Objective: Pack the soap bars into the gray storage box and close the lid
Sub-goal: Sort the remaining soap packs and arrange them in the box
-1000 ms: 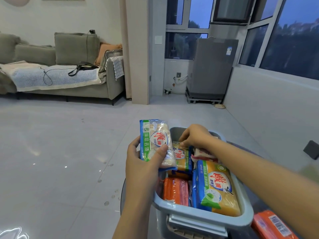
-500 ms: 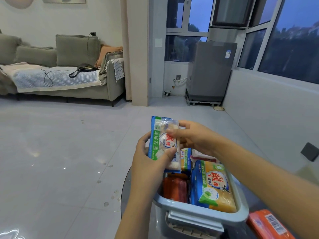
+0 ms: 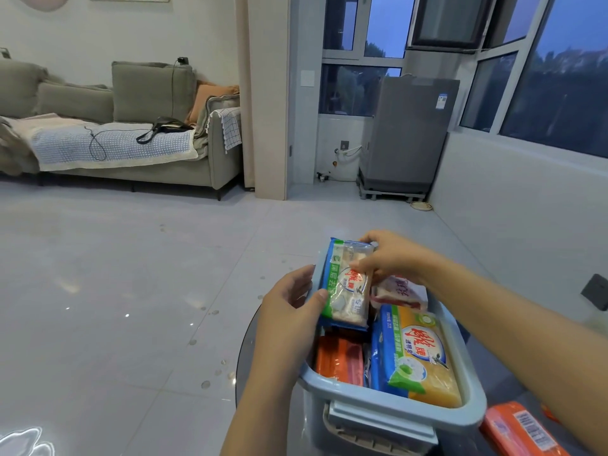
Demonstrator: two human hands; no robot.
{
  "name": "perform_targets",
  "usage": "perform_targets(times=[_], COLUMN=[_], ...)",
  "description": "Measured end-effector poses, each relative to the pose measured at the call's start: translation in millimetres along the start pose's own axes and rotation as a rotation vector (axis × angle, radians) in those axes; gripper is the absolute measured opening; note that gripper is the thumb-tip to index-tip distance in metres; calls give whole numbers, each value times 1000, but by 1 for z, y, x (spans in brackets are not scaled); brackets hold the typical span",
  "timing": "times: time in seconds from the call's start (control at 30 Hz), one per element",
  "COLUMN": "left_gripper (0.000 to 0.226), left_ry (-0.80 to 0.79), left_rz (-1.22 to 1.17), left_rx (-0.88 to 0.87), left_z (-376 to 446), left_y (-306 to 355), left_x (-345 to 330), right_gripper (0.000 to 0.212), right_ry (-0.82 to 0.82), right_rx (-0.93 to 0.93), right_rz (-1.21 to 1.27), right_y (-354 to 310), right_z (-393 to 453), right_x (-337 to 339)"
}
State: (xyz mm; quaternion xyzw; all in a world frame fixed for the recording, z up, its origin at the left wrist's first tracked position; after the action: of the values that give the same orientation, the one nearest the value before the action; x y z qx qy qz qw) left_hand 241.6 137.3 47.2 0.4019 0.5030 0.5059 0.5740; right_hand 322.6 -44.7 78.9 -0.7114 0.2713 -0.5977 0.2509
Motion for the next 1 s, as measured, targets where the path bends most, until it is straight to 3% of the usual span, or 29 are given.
perform_targets(times=[0.1,0.37,0.47,0.6,0.77,1.0], left_gripper=[40,35,33,31,30,29], left_ry=[-1,0,0,-2,-1,28], left_rz=[2,10,-3,-9,18,21], left_rx=[6,-3,-2,-9,-21,-16], left_z=[0,-2,-3,-4,-6,-8], left_y=[-2,0,1,4,6,4], left_x=[0,0,0,0,0,1], right_gripper=[26,38,44,61,85,74], right_ry=[84,283,370,193,-63,43], right_rx=[63,72,177,313,288,318], right_rz=[-290,-415,-577,-739,-859,-876], right_y=[-5,7,-6,-13,6,3], right_z=[9,18,5,-10,-16,-13], right_x=[-4,-5,-3,-23,-34,-31])
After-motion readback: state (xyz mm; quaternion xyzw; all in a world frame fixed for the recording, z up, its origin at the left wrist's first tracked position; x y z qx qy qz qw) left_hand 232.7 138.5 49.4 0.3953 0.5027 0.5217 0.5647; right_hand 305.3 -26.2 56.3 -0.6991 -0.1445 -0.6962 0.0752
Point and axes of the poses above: each hand's wrist, its own z-axis towards the middle knuckle, its own x-axis out of the back of the hand, y = z × x, the point moved 8 cm from there along z, towards the middle knuckle, and after that the axes turned 8 degrees about -z, right-handed, at the moved point
